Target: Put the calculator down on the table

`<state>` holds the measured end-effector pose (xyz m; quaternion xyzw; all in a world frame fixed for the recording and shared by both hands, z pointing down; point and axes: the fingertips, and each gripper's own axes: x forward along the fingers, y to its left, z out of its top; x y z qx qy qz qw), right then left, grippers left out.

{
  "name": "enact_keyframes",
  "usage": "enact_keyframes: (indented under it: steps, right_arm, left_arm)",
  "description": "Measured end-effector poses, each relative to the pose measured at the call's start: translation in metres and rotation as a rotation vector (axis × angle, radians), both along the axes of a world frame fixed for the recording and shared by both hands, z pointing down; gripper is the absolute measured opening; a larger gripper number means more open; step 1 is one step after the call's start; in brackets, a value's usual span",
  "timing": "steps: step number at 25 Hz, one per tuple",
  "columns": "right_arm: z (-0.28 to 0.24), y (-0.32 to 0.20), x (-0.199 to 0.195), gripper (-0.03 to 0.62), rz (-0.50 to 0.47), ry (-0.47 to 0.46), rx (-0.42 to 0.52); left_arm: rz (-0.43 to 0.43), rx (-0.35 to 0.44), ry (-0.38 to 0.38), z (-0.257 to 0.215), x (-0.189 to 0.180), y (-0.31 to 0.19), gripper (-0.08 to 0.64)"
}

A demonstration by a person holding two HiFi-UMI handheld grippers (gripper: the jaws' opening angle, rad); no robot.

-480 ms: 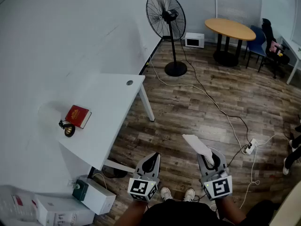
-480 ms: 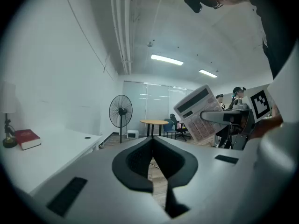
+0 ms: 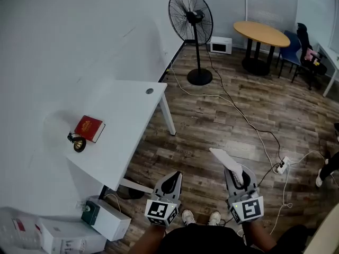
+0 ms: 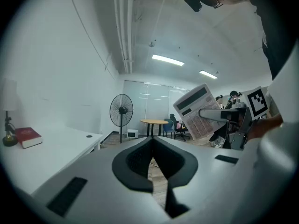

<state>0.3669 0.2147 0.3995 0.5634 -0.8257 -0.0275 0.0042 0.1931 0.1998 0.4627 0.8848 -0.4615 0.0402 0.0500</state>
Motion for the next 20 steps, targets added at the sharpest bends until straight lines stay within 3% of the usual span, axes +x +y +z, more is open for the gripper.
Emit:
enact_keyframes:
  steps: [3, 11, 20]
  right_arm:
    - [-0.003, -0.003, -0.007, 0.115, 0.001, -0.054, -0.007]
    - [-0.005, -0.020, -0.044, 0.115, 0.013, -0.093, -0.018]
    - [0.006, -0.053, -0.072, 0.116, 0.031, -0.152, -0.051]
  left_arm:
    - [0.005, 0.000, -0.005, 0.002, -0.010, -0.002, 0.020]
    - [0.021, 0.004, 0.029, 0.002, -0.048, -0.014, 0.020]
    - [0.011, 0.007, 0.009, 0.005, -0.080, -0.037, 0.020]
